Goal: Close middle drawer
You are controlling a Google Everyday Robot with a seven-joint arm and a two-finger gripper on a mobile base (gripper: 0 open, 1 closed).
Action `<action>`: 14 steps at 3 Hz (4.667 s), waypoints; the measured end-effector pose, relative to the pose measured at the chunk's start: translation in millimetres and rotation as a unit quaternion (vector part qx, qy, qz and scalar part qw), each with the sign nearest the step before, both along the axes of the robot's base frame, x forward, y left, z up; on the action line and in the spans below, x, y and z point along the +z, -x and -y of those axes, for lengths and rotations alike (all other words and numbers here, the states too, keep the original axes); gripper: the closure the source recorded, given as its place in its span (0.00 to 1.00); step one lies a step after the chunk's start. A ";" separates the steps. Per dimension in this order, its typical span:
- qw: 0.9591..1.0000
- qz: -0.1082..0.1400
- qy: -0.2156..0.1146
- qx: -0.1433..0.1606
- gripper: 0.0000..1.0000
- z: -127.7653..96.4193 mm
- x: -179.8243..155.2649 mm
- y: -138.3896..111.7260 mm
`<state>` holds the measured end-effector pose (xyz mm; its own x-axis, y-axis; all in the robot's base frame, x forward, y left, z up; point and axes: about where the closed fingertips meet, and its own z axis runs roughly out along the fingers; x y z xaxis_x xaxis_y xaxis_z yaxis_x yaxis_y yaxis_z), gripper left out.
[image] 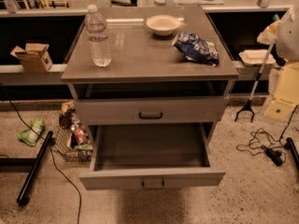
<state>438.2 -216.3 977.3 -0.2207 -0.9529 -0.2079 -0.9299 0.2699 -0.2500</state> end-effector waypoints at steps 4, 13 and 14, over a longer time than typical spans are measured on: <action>0.993 -0.106 -0.012 0.045 0.00 -40.0 -151.7 2.2; 0.972 -0.155 -0.017 0.177 0.00 -74.6 -442.1 13.5; 0.972 -0.153 -0.014 0.178 0.18 -72.1 -472.0 19.6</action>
Offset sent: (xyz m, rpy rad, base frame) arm 0.0044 0.0217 -0.0984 -0.0746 0.1580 0.0654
